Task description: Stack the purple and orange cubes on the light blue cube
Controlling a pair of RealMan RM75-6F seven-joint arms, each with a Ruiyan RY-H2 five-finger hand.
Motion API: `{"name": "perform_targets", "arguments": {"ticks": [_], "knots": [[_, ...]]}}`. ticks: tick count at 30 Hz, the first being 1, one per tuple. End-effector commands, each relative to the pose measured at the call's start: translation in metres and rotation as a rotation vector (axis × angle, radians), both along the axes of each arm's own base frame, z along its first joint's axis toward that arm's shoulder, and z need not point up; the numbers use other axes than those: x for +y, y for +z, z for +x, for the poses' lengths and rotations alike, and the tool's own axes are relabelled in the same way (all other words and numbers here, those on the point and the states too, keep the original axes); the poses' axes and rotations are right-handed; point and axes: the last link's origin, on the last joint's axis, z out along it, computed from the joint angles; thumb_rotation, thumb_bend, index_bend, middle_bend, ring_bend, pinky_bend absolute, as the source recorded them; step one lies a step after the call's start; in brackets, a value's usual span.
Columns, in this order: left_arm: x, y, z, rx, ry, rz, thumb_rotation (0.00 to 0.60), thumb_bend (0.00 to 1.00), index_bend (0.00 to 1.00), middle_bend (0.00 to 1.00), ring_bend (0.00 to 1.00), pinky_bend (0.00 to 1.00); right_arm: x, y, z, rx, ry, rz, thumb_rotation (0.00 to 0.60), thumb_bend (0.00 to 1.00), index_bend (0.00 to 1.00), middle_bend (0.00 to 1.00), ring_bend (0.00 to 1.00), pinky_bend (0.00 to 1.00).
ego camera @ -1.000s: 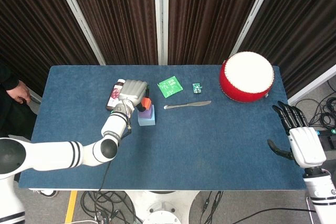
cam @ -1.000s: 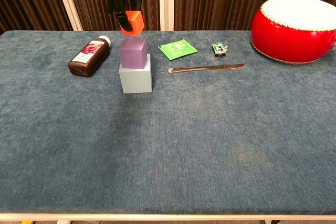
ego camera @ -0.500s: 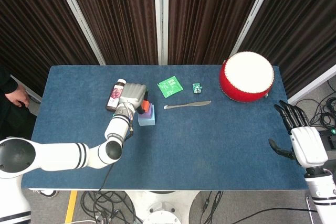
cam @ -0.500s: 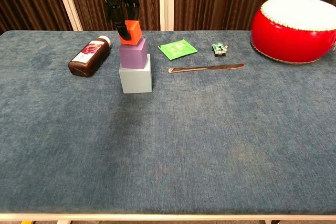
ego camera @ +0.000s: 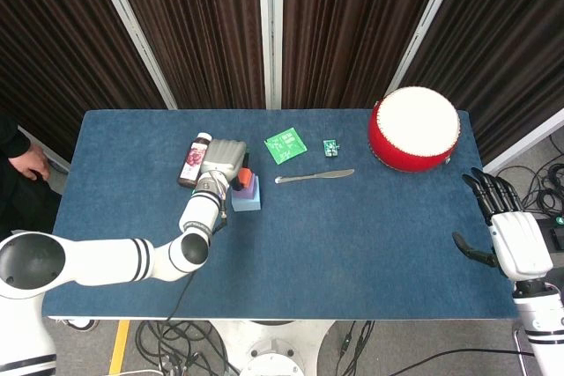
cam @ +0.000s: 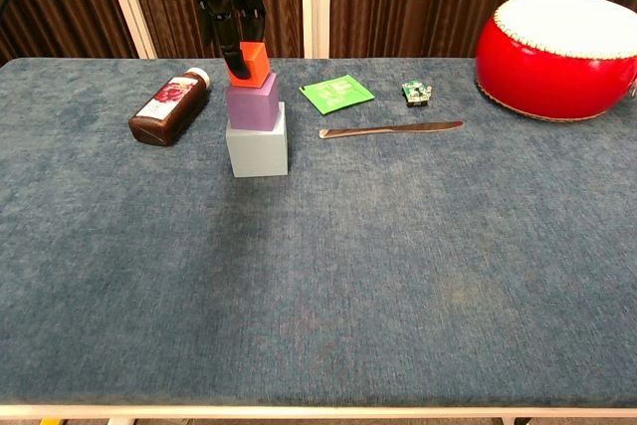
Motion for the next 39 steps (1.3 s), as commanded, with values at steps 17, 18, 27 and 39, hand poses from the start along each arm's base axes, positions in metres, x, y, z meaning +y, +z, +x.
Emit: {"name": "perform_targets", "arguments": {"ticks": [17,18,27,39], "knots": [[-0.003,0.002,0.003,-0.013,0.021,-0.013,0.600,0.24,0.56,0.43,0.35,0.42,0.000,0.000,-0.001,0.001,-0.004,-0.003,0.600,0.22,0.00,0.00,0.00,0.00],[-0.003,0.002,0.003,-0.015,0.023,-0.014,0.600,0.24,0.56,0.43,0.35,0.42,0.000,0.000,-0.001,0.001,-0.004,-0.003,0.600,0.22,0.00,0.00,0.00,0.00],[-0.002,-0.004,0.000,-0.011,0.029,-0.026,0.600,0.23,0.49,0.43,0.35,0.42,0.000,0.001,-0.002,0.000,-0.009,-0.005,0.600,0.22,0.00,0.00,0.00,0.00],[-0.002,0.014,0.009,-0.049,0.006,0.001,0.600,0.16,0.21,0.33,0.29,0.36,0.000,0.001,-0.002,0.002,-0.010,0.001,0.600,0.21,0.00,0.00,0.00,0.00]]}}
